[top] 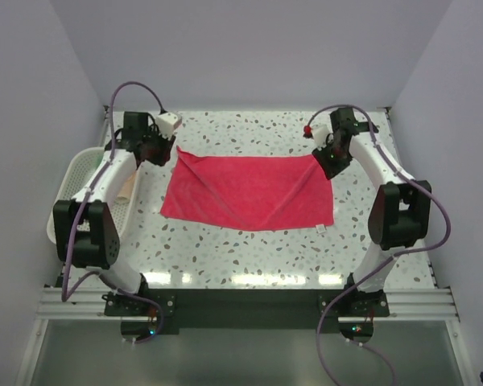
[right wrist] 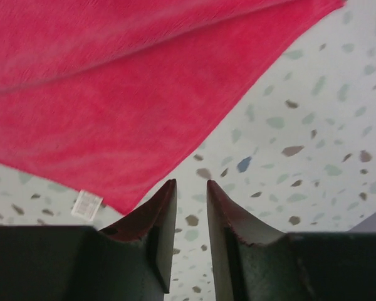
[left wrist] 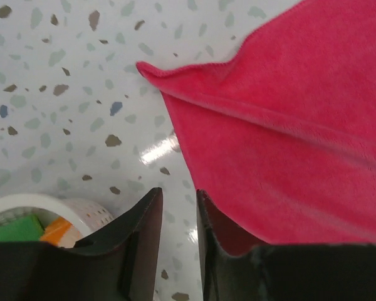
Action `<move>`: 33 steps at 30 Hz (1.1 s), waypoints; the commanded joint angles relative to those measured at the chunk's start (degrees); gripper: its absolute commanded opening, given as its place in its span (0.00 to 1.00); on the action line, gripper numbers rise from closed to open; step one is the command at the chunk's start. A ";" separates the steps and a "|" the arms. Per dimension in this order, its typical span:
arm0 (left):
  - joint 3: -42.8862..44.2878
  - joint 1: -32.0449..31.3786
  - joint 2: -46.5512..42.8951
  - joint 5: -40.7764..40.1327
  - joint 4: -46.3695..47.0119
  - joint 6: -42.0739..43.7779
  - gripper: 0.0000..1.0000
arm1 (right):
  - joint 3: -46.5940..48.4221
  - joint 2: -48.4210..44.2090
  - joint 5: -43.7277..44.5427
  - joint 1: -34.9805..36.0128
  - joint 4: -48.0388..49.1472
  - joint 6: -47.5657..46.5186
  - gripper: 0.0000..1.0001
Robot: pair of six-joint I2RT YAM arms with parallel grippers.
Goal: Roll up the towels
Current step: Flatten the towel
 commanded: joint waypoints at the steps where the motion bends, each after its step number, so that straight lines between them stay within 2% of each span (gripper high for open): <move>1: -7.61 0.17 -3.08 3.70 -7.64 8.26 0.31 | -7.42 -2.94 -5.12 -0.20 -4.70 -1.67 0.26; 5: -13.42 -0.18 -4.49 4.58 -7.20 9.23 0.22 | -14.36 -2.86 -5.65 -0.11 -1.27 -0.44 0.18; 7: -16.50 -1.49 -4.75 2.48 -5.71 9.41 0.20 | -16.31 -2.34 -5.65 -0.02 1.28 0.35 0.17; 19: -26.34 -3.52 -2.30 -5.79 -0.96 9.41 0.12 | -26.95 1.27 2.34 -0.11 7.35 -2.01 0.14; 25: -33.73 -3.43 -7.03 -8.43 -4.03 11.60 0.09 | -30.29 -1.01 4.45 -0.55 6.12 -4.65 0.13; 33: -34.17 -3.52 -13.10 -5.88 -12.73 11.43 0.09 | -34.60 -6.90 6.30 -0.64 1.11 -7.73 0.12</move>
